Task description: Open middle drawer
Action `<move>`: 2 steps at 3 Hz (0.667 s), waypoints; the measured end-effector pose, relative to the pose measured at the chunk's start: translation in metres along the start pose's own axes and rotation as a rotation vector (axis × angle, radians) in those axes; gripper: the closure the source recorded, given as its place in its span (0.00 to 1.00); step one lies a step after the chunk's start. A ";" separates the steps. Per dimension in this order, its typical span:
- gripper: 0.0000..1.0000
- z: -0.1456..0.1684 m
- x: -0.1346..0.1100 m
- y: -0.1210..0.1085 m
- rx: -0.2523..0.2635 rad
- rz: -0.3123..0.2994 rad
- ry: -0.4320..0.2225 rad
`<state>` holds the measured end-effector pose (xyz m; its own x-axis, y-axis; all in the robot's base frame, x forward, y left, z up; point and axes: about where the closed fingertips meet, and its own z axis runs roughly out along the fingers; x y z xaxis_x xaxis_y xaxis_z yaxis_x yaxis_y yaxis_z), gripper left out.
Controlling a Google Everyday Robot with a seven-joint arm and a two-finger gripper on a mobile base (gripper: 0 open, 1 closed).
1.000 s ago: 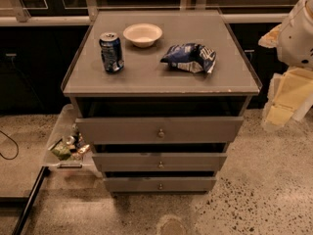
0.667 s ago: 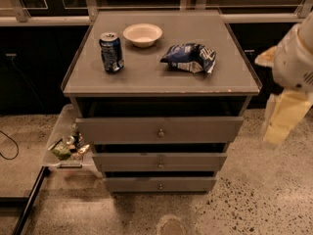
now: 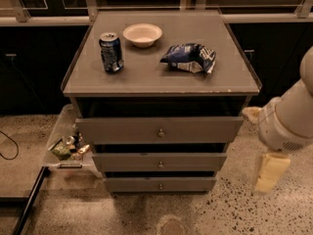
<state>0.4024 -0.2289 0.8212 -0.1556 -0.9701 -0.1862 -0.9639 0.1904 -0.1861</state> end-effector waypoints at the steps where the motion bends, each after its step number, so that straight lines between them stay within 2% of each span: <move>1: 0.00 0.049 0.012 0.012 0.000 -0.069 -0.028; 2: 0.00 0.049 0.012 0.012 -0.001 -0.068 -0.028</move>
Offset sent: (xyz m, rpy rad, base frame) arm -0.0044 -0.0019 -0.0451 0.0141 -0.0009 0.0557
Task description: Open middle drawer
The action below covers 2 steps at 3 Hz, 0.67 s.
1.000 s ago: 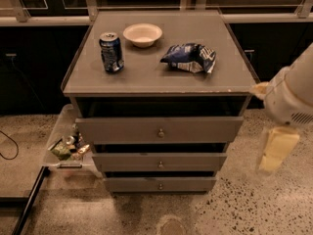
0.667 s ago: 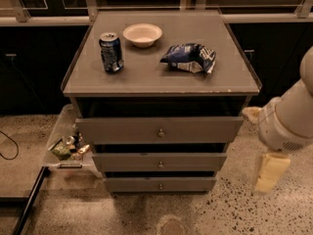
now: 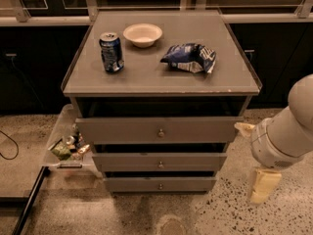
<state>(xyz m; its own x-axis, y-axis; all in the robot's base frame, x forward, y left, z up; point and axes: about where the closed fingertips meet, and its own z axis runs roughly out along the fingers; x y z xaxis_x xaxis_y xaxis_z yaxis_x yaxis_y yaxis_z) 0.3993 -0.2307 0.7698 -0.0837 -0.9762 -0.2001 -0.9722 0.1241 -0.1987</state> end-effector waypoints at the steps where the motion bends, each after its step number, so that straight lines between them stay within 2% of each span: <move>1: 0.00 0.022 -0.001 -0.002 -0.037 0.012 -0.022; 2: 0.00 0.067 0.001 -0.009 -0.064 0.028 -0.073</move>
Offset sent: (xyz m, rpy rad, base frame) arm 0.0524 0.0169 -0.1183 0.1620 0.0697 -0.0080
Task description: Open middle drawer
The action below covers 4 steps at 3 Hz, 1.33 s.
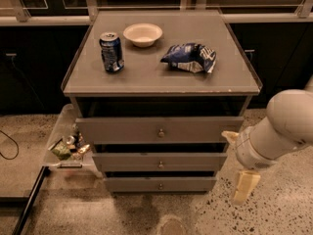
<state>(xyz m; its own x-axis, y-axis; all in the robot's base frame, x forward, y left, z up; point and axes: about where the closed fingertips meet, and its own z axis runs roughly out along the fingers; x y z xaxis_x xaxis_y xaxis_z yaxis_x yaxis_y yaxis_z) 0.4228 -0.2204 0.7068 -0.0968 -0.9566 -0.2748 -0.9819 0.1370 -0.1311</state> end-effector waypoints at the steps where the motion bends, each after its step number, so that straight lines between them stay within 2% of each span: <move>1: 0.00 0.045 0.005 -0.011 0.026 -0.035 -0.023; 2: 0.00 0.085 0.011 -0.021 0.069 -0.069 -0.073; 3: 0.00 0.154 0.031 -0.035 0.092 -0.096 -0.167; 4: 0.00 0.155 0.031 -0.035 0.092 -0.096 -0.167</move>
Offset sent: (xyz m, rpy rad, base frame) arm 0.0531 0.0087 -0.1277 0.1005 -0.1700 0.0921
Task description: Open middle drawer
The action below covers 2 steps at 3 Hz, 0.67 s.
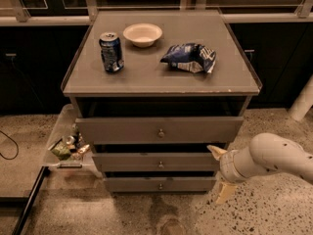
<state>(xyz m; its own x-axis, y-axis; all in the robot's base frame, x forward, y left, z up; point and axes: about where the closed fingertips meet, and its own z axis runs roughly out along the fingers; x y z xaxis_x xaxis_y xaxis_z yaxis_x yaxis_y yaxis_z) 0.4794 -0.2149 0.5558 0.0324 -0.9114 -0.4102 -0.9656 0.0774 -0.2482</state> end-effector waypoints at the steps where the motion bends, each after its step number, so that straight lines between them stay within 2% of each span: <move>1: 0.00 0.008 0.003 0.000 -0.008 0.018 -0.021; 2: 0.00 0.034 0.018 -0.005 0.006 0.056 -0.045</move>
Offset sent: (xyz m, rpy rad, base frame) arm 0.0329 -0.0098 -0.0813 0.1052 0.0104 -0.0986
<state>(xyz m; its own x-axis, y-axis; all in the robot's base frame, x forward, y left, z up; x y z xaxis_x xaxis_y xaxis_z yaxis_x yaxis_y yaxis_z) 0.4938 -0.2175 0.5195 -0.0103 -0.8867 -0.4622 -0.9647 0.1305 -0.2289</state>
